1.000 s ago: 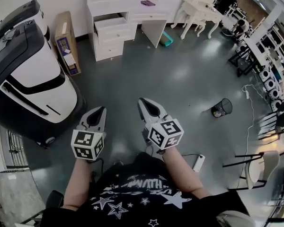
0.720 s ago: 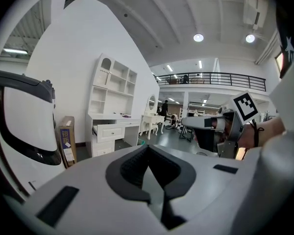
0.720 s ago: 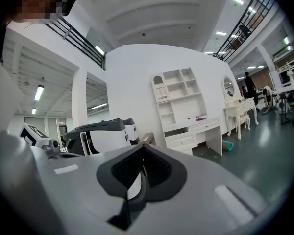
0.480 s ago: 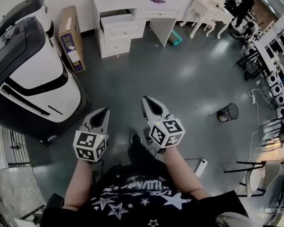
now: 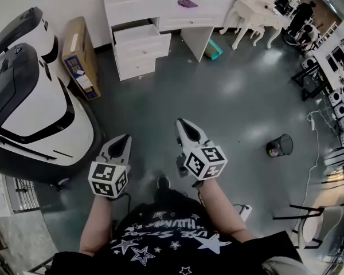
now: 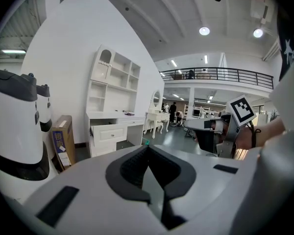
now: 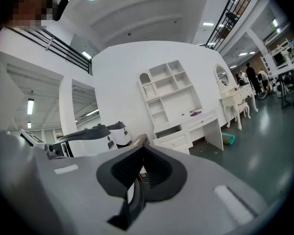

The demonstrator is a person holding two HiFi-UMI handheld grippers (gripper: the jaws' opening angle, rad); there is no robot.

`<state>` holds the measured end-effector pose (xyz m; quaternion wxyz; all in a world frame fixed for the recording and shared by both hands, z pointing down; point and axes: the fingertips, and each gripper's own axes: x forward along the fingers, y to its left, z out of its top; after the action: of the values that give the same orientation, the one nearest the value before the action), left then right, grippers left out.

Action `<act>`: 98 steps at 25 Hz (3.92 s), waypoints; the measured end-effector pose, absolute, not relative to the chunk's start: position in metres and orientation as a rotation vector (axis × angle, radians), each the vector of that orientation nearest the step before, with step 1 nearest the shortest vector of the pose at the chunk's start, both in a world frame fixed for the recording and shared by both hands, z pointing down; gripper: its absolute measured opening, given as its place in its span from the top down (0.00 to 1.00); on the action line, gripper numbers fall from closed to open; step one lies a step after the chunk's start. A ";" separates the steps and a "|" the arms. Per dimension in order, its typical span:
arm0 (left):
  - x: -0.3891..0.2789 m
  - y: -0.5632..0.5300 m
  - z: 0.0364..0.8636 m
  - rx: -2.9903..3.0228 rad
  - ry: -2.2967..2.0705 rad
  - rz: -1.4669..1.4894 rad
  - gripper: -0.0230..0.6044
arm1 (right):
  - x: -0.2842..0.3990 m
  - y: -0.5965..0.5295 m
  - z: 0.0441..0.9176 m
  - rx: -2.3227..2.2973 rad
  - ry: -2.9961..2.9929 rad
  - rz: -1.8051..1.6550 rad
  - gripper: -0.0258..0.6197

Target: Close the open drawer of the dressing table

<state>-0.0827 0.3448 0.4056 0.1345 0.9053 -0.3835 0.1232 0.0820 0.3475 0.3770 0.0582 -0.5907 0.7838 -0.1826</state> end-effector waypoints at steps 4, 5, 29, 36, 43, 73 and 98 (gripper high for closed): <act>-0.064 0.319 0.400 2.612 -1.177 0.336 0.95 | 0.106 0.327 0.381 -1.773 2.390 -0.577 0.96; -0.060 0.313 0.400 2.608 -1.195 0.334 0.95 | 0.110 0.323 0.383 -1.767 2.399 -0.583 0.96; -0.001 0.183 0.407 2.614 -1.166 0.359 0.95 | 0.176 0.214 0.418 -1.837 2.365 -0.689 0.96; 0.002 0.100 0.401 2.633 -1.116 0.344 0.95 | 0.176 0.138 0.411 -1.896 2.348 -0.679 0.96; -0.023 0.024 0.401 2.613 -1.102 0.348 0.95 | 0.157 0.065 0.413 -1.937 2.331 -0.722 0.95; -0.078 -0.154 0.462 2.498 -1.147 0.397 0.95 | 0.117 -0.130 0.494 -2.116 2.338 -0.797 0.95; -0.062 -0.251 0.552 2.232 -1.299 0.525 0.95 | 0.117 -0.263 0.663 -2.036 2.654 -1.291 0.83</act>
<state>-0.0621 -0.2507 0.5521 0.2506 0.8199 -0.4774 0.1928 0.1172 -0.2633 0.6627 -0.2202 -0.5539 0.7220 -0.3512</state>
